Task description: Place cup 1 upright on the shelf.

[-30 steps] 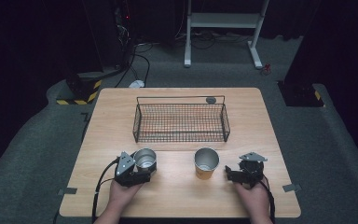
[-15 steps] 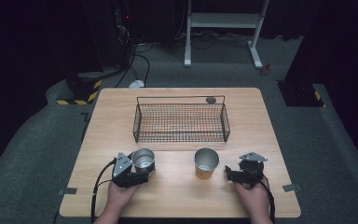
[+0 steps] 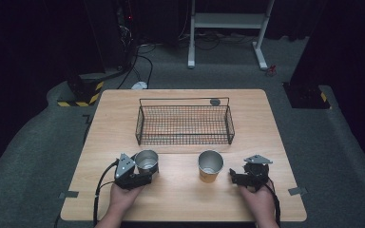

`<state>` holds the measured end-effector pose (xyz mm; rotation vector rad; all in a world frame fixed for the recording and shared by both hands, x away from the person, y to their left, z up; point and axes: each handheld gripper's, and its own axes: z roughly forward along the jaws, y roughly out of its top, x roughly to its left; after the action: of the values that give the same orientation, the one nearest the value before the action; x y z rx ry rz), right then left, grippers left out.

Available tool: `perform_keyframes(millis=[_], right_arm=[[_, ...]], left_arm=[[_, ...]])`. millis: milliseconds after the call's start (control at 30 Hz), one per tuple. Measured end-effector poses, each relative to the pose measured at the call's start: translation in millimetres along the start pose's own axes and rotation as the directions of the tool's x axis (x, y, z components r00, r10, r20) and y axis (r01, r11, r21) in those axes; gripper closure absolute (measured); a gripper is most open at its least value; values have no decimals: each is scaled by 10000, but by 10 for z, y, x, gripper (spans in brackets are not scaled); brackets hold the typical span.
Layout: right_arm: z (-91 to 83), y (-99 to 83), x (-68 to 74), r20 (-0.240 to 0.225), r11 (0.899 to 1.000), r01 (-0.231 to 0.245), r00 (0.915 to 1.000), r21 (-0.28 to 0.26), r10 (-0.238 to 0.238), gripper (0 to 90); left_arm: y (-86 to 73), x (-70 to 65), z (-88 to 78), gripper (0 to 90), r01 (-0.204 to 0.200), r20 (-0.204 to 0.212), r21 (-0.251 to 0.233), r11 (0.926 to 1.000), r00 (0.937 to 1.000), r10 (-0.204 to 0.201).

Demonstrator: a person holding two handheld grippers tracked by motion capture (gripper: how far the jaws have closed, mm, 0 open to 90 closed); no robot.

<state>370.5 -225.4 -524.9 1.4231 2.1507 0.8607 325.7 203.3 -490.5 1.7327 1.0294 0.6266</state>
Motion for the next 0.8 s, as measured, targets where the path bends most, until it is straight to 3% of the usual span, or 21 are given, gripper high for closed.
perform_keyframes(millis=[367,800], right_arm=[[5,5,-9,-54,10000,95,9999,-11,-96,71],[5,5,-8,-51,10000,96,9999,-15,-96,72]], left_arm=[[42,-3,15,188,-216,-196,76,9997,9996,218],[212,25,-20,188,-388,-286,-136,9992,9989,384]])
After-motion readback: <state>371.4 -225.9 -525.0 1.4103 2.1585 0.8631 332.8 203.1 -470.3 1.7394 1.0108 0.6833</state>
